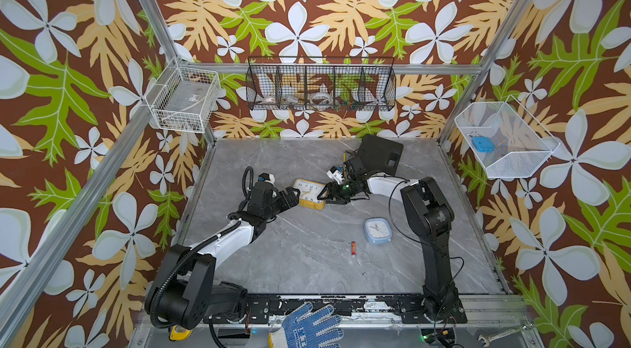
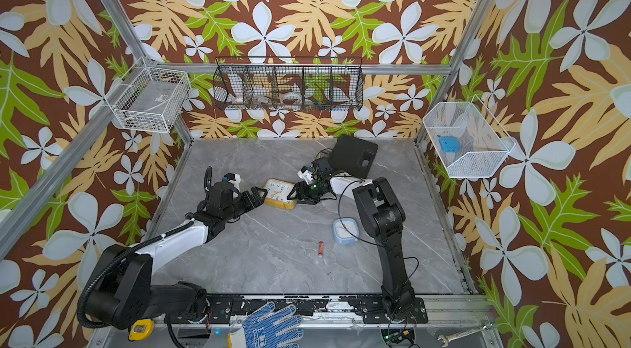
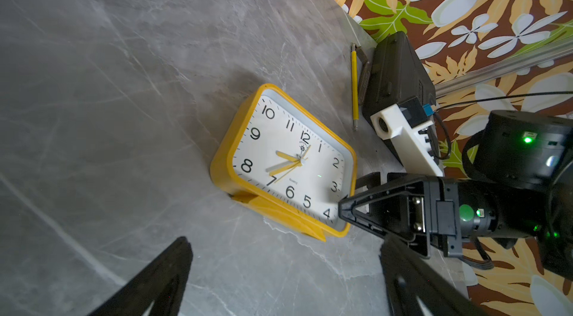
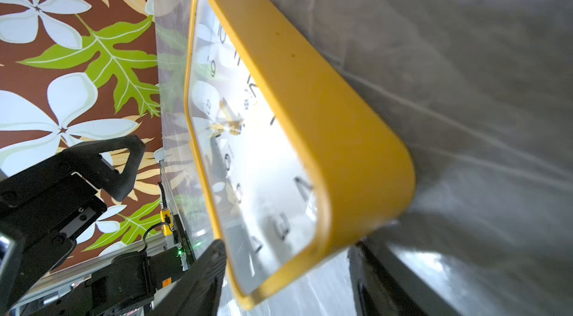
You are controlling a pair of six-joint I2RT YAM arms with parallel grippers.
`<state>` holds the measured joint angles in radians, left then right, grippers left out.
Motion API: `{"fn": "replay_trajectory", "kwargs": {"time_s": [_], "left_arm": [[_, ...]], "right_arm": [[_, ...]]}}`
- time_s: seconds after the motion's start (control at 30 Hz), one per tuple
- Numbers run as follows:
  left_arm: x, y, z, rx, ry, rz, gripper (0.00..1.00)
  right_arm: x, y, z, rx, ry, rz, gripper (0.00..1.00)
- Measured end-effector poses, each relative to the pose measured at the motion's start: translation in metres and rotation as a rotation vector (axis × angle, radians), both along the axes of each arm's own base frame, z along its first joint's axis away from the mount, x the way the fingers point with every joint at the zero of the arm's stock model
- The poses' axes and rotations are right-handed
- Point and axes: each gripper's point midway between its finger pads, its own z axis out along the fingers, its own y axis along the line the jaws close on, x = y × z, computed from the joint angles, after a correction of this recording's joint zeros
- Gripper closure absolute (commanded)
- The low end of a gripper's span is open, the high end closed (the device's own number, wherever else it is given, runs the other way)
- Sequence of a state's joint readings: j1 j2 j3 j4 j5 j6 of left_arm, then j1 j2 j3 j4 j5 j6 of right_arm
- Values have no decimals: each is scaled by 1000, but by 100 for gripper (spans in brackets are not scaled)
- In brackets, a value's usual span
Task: Insert the battery into the alarm
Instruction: Adjust the alarm at the center of the board.
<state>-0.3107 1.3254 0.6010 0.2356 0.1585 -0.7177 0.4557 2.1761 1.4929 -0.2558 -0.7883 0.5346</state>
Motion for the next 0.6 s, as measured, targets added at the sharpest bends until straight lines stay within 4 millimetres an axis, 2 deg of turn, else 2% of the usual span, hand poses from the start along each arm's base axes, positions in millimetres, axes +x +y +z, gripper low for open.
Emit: {"fn": "replay_trajectory", "kwargs": {"time_s": [0.1, 0.27, 0.33, 0.4, 0.43, 0.47, 0.53, 0.6], "left_arm": [[-2, -4, 4, -5, -9, -9, 4], [-3, -14, 15, -4, -40, -37, 4], [-1, -17, 22, 1, -57, -40, 4], [-1, -23, 29, -1, -74, -56, 4], [-1, -26, 32, -3, -82, -64, 4], [-1, -29, 35, -3, -90, -71, 4], [0, -34, 40, 0, -103, -85, 4], [0, -37, 42, 5, -112, -98, 4]], "right_arm": [[13, -5, 6, -48, -46, -12, 21], [28, -25, 25, -174, -165, -14, 18], [28, -39, 43, -239, -244, -9, 18], [25, -55, 70, -305, -365, 9, 18], [21, -65, 87, -344, -446, 31, 15], [16, -73, 101, -384, -522, 54, 0], [-3, -85, 116, -504, -672, 143, 1], [-33, -89, 113, -630, -793, 287, 0]]}}
